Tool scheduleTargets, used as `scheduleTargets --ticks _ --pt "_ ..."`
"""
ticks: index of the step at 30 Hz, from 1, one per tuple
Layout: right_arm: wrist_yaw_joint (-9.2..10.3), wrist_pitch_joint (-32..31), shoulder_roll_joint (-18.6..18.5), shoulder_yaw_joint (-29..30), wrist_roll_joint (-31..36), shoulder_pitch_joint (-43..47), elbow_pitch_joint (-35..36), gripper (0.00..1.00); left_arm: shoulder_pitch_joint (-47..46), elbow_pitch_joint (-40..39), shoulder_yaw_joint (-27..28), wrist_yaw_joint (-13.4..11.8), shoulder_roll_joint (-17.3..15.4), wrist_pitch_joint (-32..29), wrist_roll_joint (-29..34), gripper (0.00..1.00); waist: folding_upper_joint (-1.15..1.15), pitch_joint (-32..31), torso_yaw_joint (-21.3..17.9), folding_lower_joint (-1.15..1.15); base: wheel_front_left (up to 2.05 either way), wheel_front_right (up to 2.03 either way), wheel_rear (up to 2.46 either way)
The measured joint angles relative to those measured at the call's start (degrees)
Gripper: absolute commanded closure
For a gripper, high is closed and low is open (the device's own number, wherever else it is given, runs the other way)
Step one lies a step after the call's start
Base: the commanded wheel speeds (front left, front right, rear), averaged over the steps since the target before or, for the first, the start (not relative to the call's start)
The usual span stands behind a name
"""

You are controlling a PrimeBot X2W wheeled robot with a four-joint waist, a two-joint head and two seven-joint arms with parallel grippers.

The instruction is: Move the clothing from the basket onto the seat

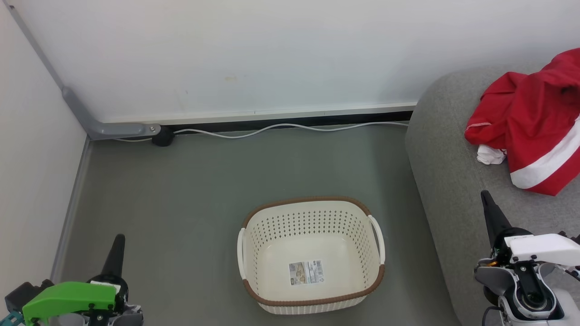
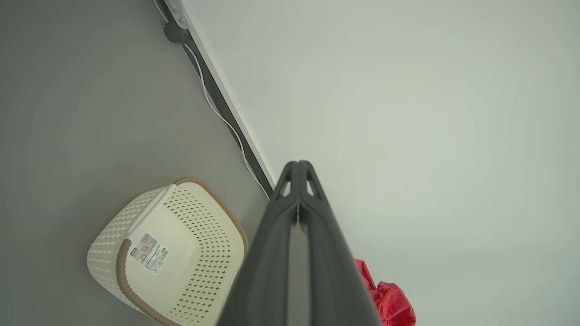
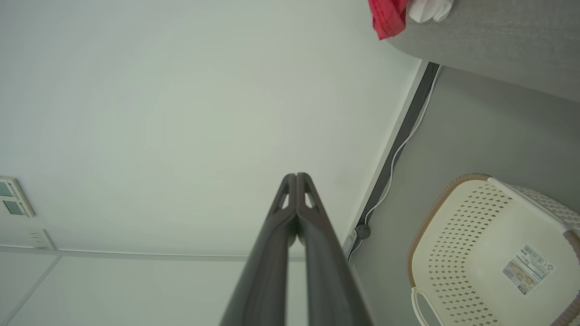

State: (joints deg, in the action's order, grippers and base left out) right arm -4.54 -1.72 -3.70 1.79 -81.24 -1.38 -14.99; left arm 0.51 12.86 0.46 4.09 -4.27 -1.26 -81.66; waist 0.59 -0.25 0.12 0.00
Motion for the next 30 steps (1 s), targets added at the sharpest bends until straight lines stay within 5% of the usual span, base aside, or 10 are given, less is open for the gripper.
scheduleTargets --ticks 17,30 --pt "-2.11 -2.7 0.1 3.61 -11.7 -1.78 -0.67 1.0 -3.02 2.23 1.67 2.48 0.52 -3.21 -11.22 1.0 0.0 0.42 -0.12 0.0 0.0 0.0 0.0" --pt "-2.18 -2.71 0.11 3.75 -12.21 -1.78 -0.89 1.0 -3.22 2.7 1.78 2.53 0.64 -3.23 -11.87 1.0 0.0 0.41 -0.12 0.0 0.0 0.0 0.0"
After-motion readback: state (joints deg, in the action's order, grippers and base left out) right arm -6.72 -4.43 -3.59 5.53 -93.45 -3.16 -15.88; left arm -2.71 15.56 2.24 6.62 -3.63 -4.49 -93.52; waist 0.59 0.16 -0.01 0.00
